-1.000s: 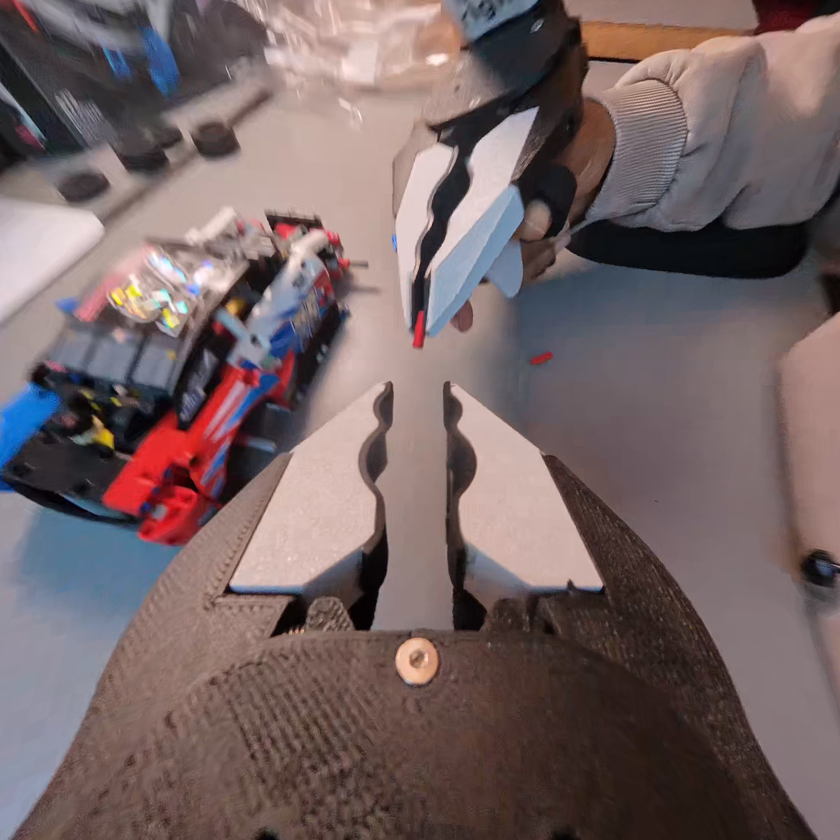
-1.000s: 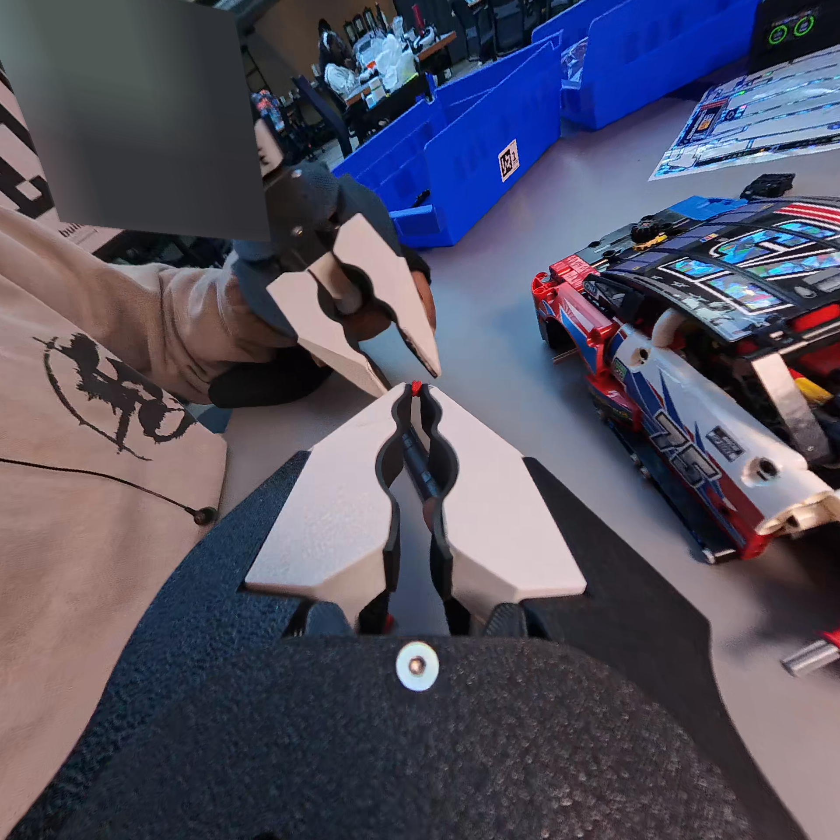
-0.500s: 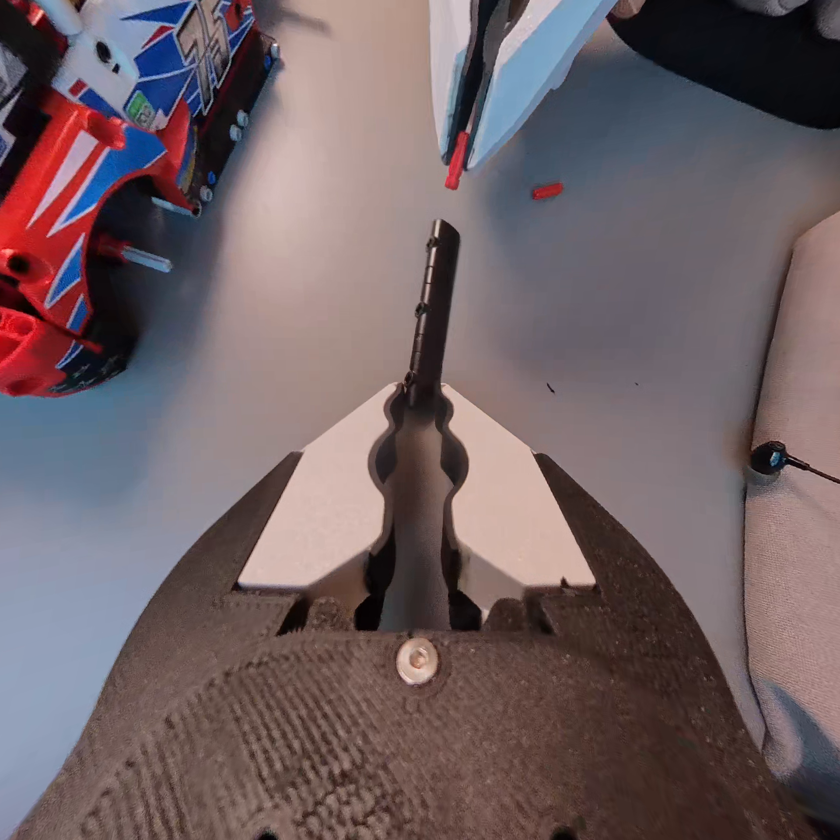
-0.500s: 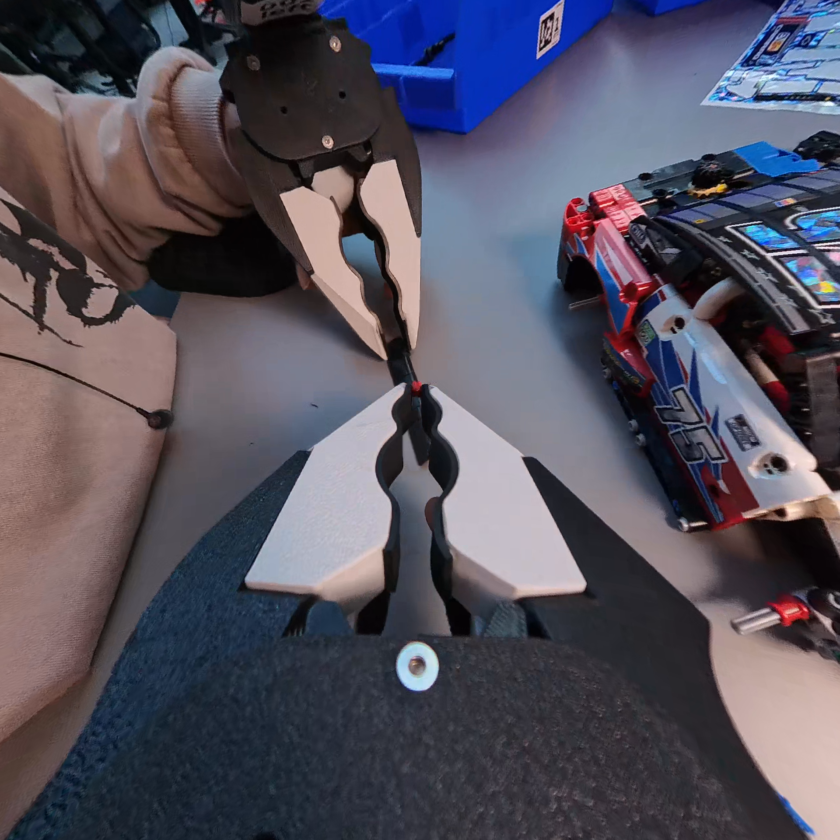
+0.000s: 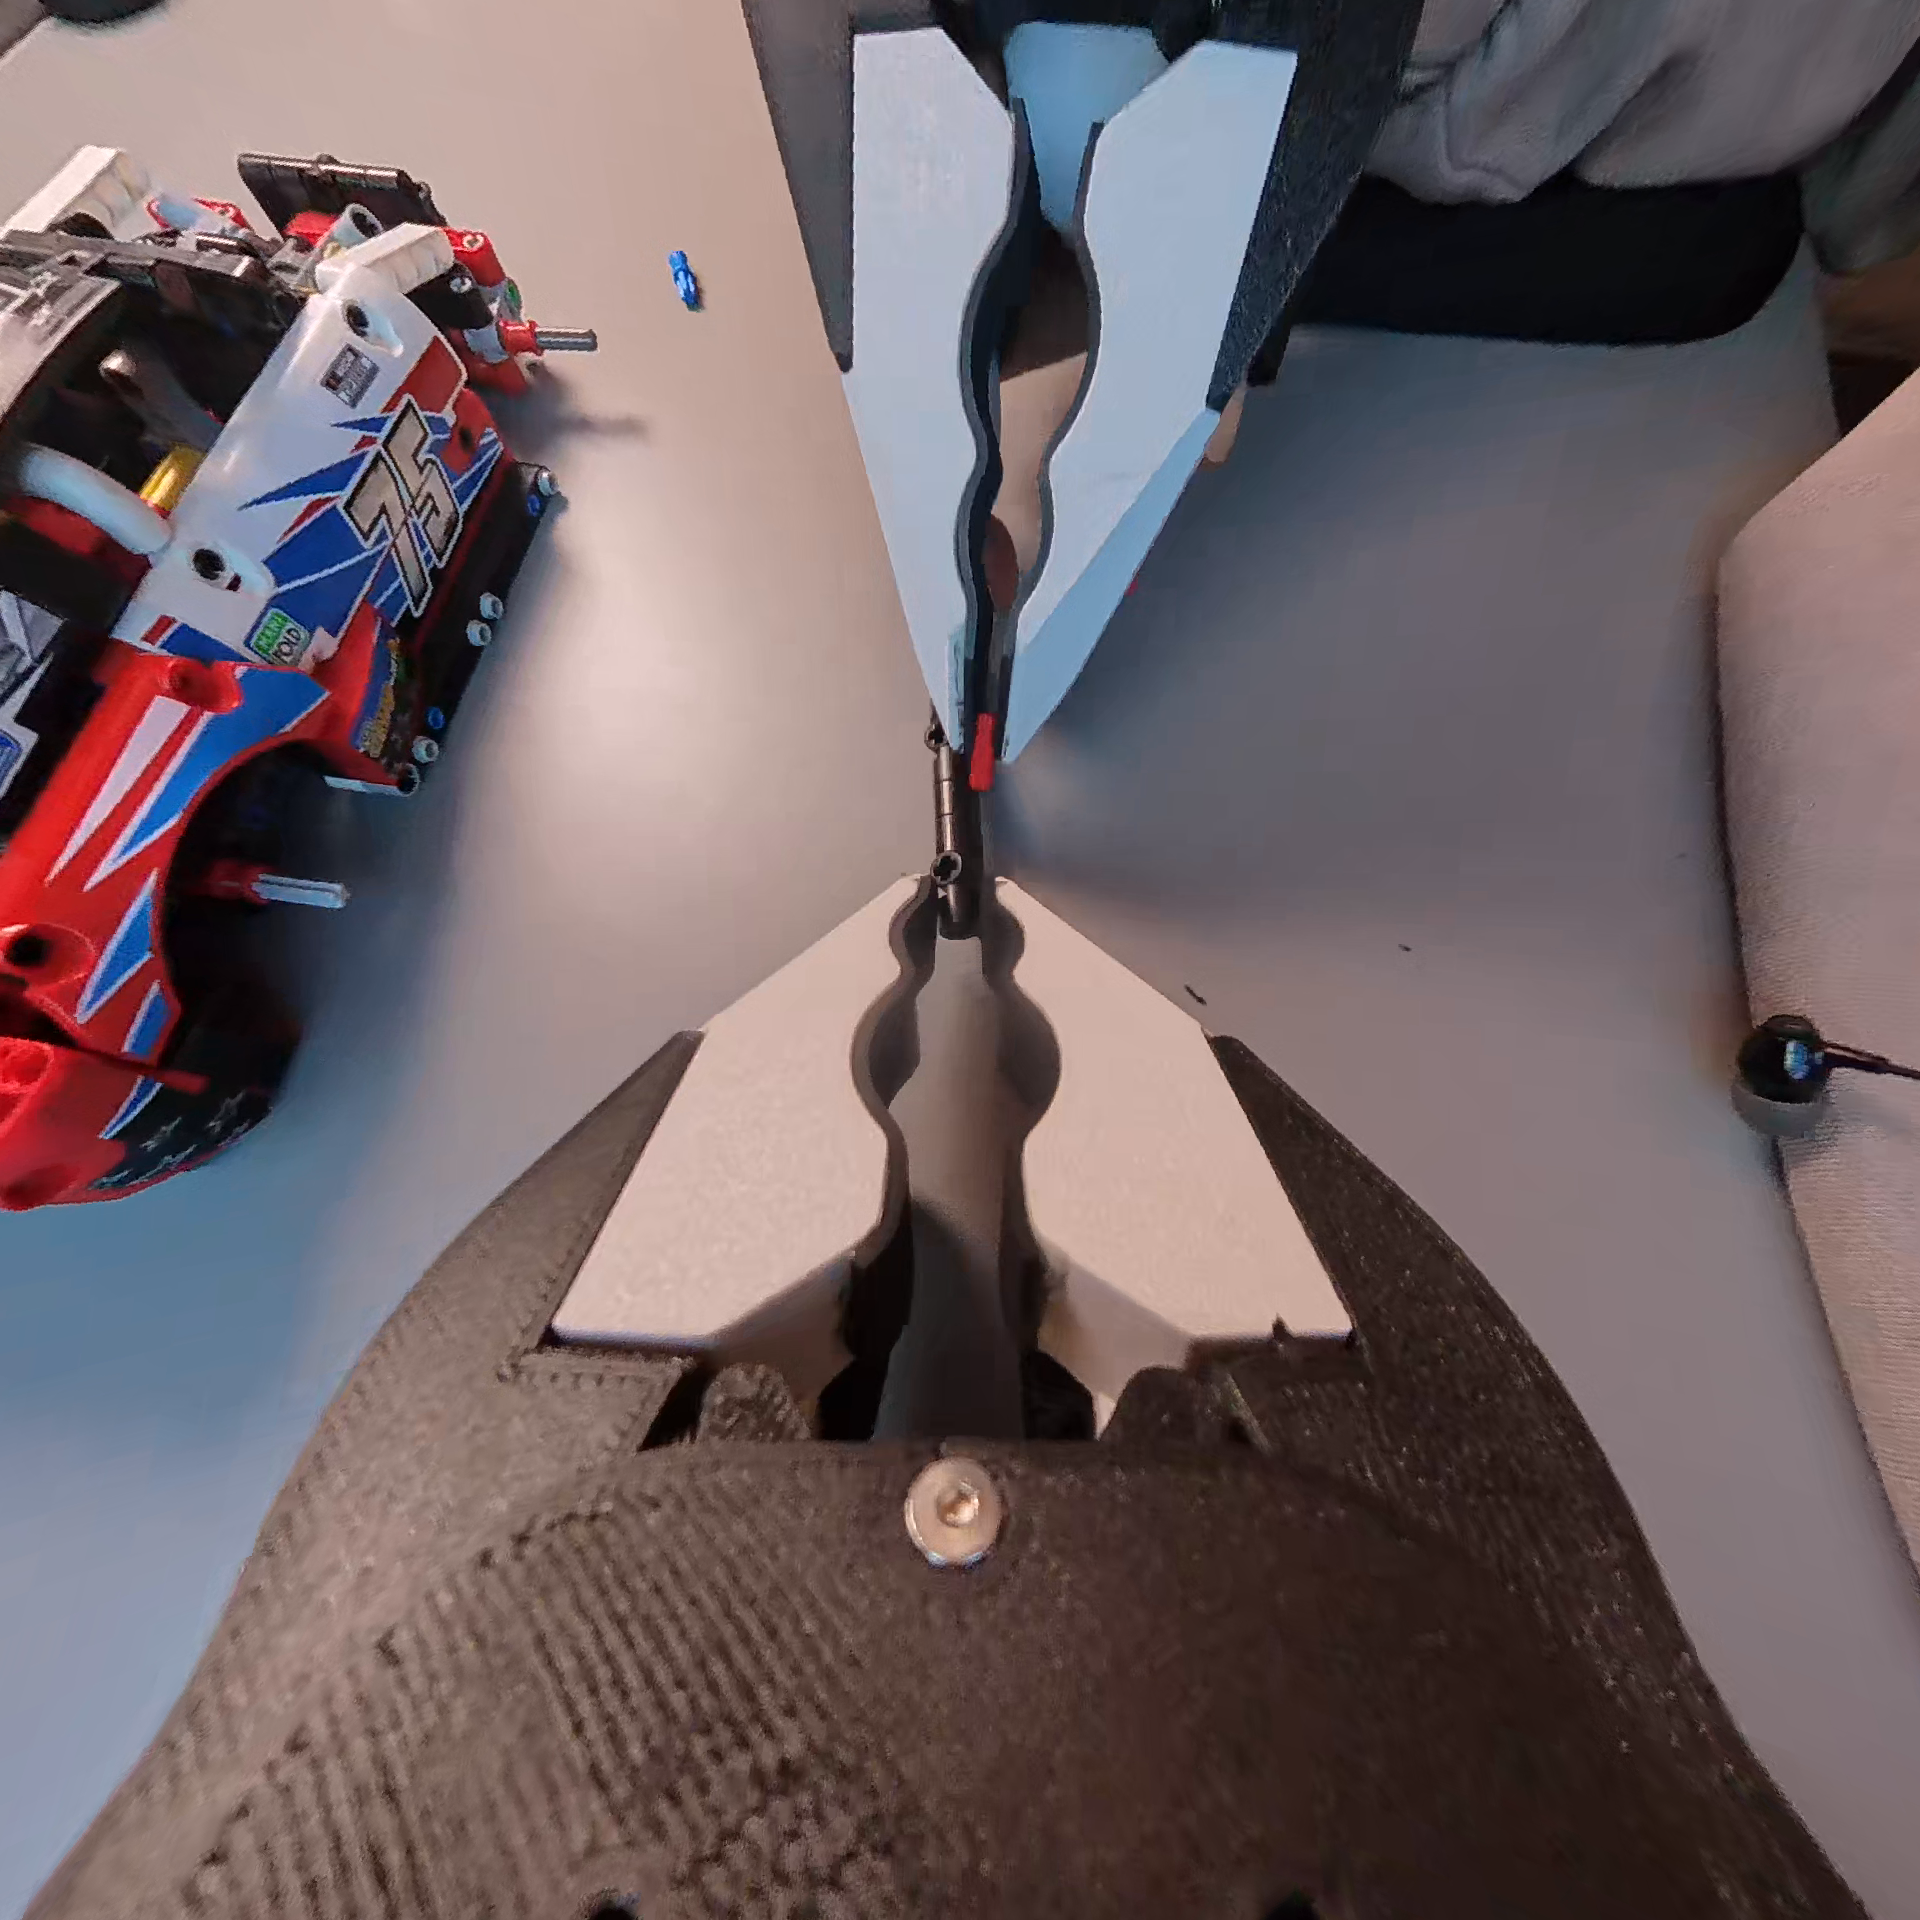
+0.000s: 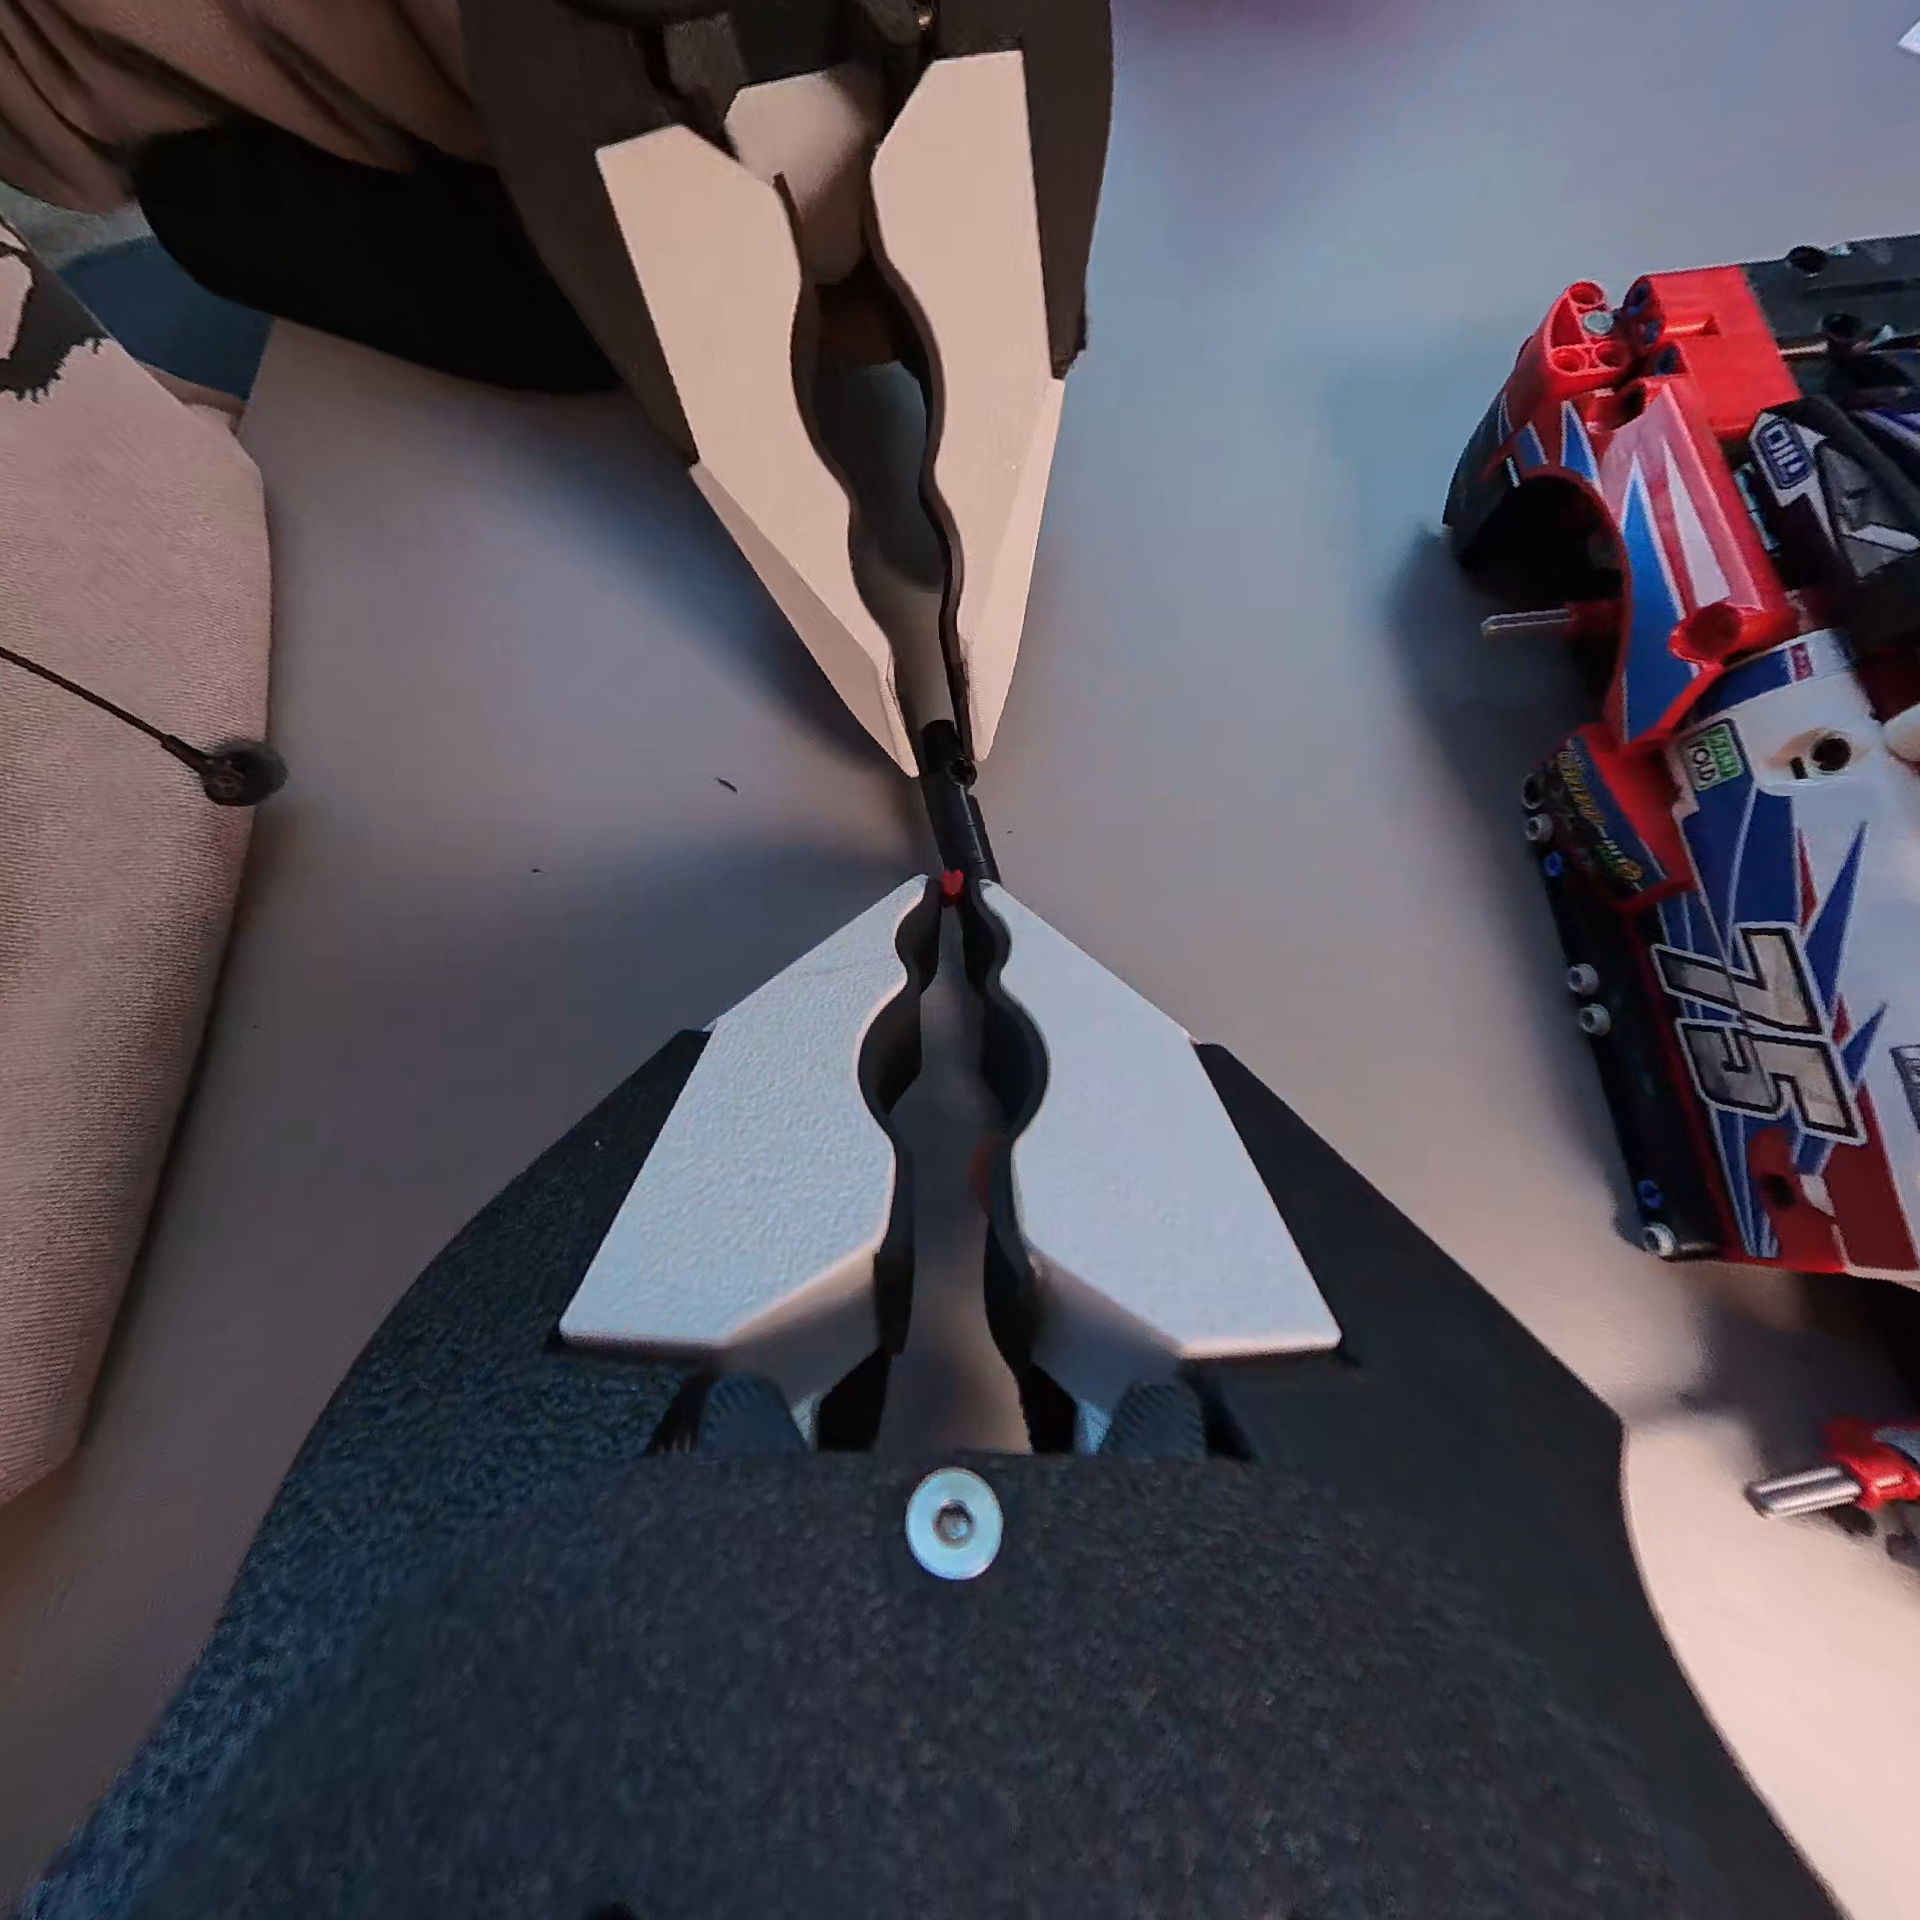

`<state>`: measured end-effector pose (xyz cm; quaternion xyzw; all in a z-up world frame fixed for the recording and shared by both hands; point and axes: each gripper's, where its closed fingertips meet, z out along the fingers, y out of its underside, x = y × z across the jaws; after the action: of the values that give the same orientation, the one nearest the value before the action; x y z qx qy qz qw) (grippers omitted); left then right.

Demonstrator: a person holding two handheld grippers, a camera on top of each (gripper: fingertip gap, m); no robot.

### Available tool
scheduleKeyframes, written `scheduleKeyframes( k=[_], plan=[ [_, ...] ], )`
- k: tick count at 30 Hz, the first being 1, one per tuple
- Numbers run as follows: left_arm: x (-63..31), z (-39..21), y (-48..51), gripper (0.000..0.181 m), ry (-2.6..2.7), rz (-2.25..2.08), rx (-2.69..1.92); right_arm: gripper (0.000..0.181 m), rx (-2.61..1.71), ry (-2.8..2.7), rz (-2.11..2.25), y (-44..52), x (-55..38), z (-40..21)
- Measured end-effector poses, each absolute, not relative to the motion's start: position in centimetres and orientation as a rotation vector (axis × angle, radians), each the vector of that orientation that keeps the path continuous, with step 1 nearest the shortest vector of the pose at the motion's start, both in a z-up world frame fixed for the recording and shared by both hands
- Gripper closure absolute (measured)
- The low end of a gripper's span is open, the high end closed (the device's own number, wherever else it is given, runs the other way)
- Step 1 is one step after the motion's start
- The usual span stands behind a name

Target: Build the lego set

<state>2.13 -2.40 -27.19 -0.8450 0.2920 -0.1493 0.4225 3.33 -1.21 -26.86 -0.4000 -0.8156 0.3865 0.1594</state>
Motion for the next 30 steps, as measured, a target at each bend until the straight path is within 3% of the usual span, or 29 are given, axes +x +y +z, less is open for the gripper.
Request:
scheduleKeyframes(
  k=[11, 30],
  plan=[
    [3.0, -26.9, -2.3, 0.176, 0.853, -0.265, -2.025, 0.180, -1.125, -2.282, 1.185, -1.0, 3.6, -24.9],
    [3.5, -28.3, -2.4, 0.169, 0.895, -0.277, -2.084, 0.180, -1.015, -2.435, 1.011, -2.0, 4.8, -27.4]
  ],
)
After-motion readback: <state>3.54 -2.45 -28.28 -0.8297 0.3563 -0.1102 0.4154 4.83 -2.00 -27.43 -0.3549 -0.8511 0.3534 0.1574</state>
